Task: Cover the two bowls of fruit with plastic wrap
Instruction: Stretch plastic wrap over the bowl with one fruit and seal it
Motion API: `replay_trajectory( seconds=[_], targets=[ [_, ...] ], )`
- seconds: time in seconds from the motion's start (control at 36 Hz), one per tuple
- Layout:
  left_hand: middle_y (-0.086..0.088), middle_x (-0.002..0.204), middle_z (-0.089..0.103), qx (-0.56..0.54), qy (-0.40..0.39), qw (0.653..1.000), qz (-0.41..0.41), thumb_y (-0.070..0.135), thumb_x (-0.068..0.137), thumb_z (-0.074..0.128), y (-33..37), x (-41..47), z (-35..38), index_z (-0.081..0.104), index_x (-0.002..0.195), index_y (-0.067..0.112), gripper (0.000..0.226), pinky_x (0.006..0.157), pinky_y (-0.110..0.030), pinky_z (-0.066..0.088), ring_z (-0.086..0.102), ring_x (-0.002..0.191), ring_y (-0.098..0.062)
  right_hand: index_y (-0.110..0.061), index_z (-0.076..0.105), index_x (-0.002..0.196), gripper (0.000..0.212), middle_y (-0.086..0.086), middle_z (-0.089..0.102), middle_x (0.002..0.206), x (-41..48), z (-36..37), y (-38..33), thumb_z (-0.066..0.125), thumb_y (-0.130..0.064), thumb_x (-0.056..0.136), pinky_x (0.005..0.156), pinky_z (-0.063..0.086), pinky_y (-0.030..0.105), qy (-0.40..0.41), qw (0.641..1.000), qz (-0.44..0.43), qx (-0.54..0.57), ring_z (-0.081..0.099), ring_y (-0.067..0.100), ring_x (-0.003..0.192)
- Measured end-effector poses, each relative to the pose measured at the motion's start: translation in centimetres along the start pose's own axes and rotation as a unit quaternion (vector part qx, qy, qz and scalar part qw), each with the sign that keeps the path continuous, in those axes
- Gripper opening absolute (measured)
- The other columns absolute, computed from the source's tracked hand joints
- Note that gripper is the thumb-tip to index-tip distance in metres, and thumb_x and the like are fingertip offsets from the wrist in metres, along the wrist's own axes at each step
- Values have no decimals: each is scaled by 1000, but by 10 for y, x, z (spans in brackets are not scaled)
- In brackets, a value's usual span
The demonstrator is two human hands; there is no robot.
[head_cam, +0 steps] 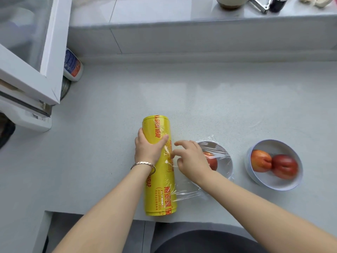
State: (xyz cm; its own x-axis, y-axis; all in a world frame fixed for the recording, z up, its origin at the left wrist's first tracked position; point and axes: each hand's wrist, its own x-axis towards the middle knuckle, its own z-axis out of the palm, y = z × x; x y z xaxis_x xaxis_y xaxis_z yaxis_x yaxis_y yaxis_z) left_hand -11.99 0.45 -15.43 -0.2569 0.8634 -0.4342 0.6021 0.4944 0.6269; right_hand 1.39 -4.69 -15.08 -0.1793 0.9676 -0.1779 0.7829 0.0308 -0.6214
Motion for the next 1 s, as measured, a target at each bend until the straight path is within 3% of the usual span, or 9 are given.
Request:
replay_trajectory(
  seconds=[0.11,0.22,0.31,0.42,0.61,0.69,0.78,0.92,1.0],
  targets=[
    [-9,143,33,-1,-1,1000,0,54,74,68,0,0,0,15,147,19,96,97,-42,41,42,126,-28,-19,73,60,33,13,70,99,-7,0,7,43,-9,70,98,38,54,-10,998,-56,-8,65,34,98],
    [-9,143,35,-8,-1,1000,1,54,74,69,-3,2,0,17,146,19,96,97,-42,41,42,126,-28,-16,73,87,50,4,63,117,-15,-4,7,29,-37,79,114,9,33,-39,998,-41,15,48,19,124],
    [-9,143,35,-8,0,1000,2,54,74,68,-3,2,0,18,146,19,95,97,-42,41,43,125,-28,-15,71,93,40,1,54,131,-14,-5,3,45,-45,87,115,-1,29,-56,997,-48,-8,35,13,132],
    [-10,142,35,-15,-3,1000,0,53,75,68,-3,1,0,17,146,19,94,96,-42,41,44,125,-28,-15,70,82,35,4,44,143,-9,1,-3,56,-47,84,116,-1,34,-94,993,-42,-56,27,15,138],
    [-9,140,36,-1,2,1000,3,55,73,68,-2,1,2,17,146,21,95,93,-42,43,46,122,-28,-6,74,68,24,13,61,126,-13,9,-10,58,-23,77,113,5,29,-40,999,-13,-10,45,22,130],
    [-9,140,36,2,5,1000,3,55,73,68,-2,1,2,18,146,20,95,93,-42,43,46,122,-28,-8,68,49,9,13,73,96,-13,15,-10,69,-13,56,104,32,44,12,999,-29,-29,67,26,101],
    [-9,141,37,-9,2,1000,0,55,73,69,-4,2,1,19,146,20,95,95,-41,42,45,123,-28,-15,62,41,23,1,75,77,-8,14,-2,83,-6,42,83,51,52,41,996,-59,-46,72,19,80],
    [-8,137,43,-18,-1,1000,-4,60,68,70,-7,4,-1,23,144,21,97,95,-46,47,50,118,-27,-17,61,57,19,1,72,84,-14,13,3,77,-15,49,95,41,51,37,995,-53,-74,67,30,99],
    [-8,136,45,-19,-2,1000,-4,61,67,70,-6,2,-2,24,143,21,97,94,-46,48,51,117,-27,-18,62,74,14,6,70,97,-19,11,3,55,-17,61,97,37,51,43,996,-46,-69,64,32,106]
  ],
)
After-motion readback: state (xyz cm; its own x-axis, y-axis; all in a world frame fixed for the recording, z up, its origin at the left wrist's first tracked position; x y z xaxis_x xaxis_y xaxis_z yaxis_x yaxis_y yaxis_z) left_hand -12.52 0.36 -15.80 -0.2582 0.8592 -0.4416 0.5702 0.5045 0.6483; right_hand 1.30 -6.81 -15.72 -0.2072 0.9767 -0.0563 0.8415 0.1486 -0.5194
